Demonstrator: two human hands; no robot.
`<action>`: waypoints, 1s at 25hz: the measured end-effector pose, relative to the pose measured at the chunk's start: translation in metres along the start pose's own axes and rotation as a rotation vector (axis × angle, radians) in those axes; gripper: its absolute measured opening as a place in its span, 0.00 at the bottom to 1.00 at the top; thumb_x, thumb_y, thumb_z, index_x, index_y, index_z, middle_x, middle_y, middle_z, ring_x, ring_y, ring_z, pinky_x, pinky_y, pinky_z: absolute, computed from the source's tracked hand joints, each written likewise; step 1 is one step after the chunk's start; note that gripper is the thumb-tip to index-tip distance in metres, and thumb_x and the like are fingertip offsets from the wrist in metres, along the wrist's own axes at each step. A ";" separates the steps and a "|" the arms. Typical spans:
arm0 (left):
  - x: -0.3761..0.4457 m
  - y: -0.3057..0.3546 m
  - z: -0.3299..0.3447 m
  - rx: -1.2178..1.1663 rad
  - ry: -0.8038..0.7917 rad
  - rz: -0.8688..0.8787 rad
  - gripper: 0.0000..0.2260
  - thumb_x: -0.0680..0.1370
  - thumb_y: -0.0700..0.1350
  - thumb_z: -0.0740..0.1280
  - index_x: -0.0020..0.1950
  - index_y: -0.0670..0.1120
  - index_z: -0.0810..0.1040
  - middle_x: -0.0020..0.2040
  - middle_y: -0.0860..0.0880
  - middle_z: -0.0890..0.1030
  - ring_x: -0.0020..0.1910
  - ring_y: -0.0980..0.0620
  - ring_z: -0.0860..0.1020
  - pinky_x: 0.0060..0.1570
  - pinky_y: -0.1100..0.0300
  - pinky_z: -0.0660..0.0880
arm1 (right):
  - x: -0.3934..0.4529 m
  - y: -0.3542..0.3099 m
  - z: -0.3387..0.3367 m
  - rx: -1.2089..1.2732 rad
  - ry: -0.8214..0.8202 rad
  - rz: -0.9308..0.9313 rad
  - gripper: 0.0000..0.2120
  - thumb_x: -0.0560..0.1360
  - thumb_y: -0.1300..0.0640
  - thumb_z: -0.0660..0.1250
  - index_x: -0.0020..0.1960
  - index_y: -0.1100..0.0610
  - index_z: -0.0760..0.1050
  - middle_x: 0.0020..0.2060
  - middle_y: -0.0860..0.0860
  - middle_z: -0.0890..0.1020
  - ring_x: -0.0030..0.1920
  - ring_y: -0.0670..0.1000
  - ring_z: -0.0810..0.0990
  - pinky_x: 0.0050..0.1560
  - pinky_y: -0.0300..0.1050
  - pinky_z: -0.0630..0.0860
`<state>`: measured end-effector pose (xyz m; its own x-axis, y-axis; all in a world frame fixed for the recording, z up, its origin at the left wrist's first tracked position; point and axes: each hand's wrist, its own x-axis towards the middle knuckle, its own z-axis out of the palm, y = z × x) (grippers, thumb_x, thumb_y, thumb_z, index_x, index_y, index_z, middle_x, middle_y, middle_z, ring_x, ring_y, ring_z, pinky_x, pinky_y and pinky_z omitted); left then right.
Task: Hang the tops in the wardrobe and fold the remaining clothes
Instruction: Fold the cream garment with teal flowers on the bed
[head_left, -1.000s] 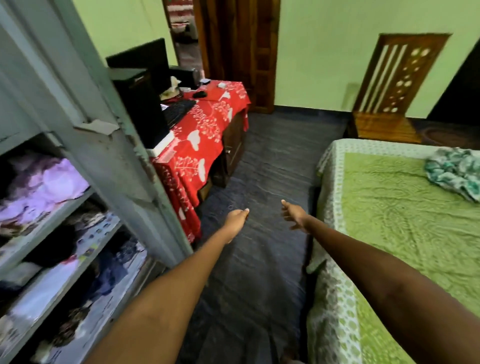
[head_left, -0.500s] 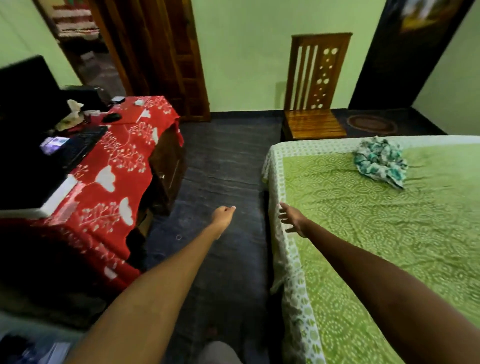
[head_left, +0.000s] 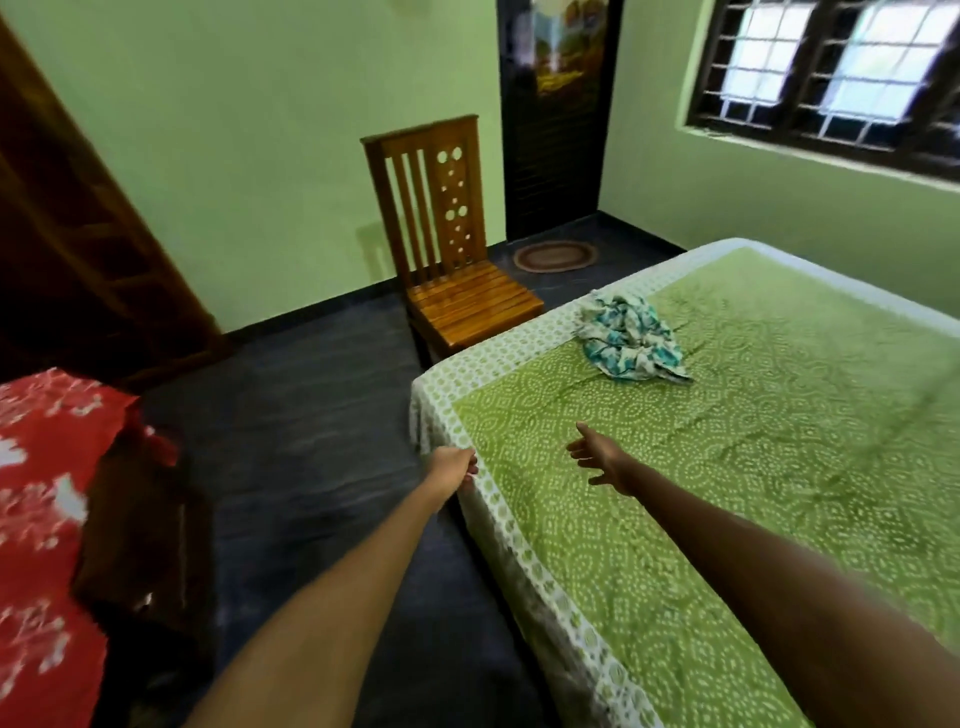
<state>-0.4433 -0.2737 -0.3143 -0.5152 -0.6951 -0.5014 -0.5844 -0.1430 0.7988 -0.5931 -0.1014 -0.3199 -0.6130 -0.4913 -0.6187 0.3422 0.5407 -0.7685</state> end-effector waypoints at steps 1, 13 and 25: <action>0.019 0.011 -0.001 0.030 -0.018 0.013 0.14 0.79 0.39 0.60 0.34 0.42 0.73 0.34 0.46 0.76 0.30 0.53 0.75 0.32 0.62 0.74 | 0.011 -0.008 -0.001 0.031 0.028 0.015 0.29 0.80 0.42 0.50 0.64 0.64 0.72 0.66 0.59 0.72 0.68 0.58 0.67 0.64 0.55 0.64; 0.240 0.147 0.056 0.441 -0.315 0.211 0.09 0.80 0.45 0.60 0.43 0.42 0.72 0.41 0.45 0.73 0.40 0.48 0.72 0.42 0.58 0.67 | 0.188 -0.095 -0.058 0.266 0.247 0.100 0.28 0.81 0.43 0.50 0.66 0.65 0.69 0.66 0.60 0.71 0.68 0.59 0.67 0.63 0.56 0.65; 0.400 0.250 0.199 0.599 -0.544 0.230 0.09 0.81 0.45 0.60 0.45 0.40 0.71 0.35 0.46 0.70 0.31 0.53 0.68 0.32 0.59 0.62 | 0.327 -0.151 -0.118 0.524 0.429 0.168 0.24 0.82 0.45 0.50 0.65 0.62 0.70 0.66 0.59 0.71 0.67 0.58 0.68 0.62 0.53 0.66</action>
<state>-0.9205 -0.4472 -0.3813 -0.8029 -0.2023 -0.5607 -0.5825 0.4661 0.6660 -0.9293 -0.2632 -0.3867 -0.7123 -0.0583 -0.6995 0.6890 0.1322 -0.7126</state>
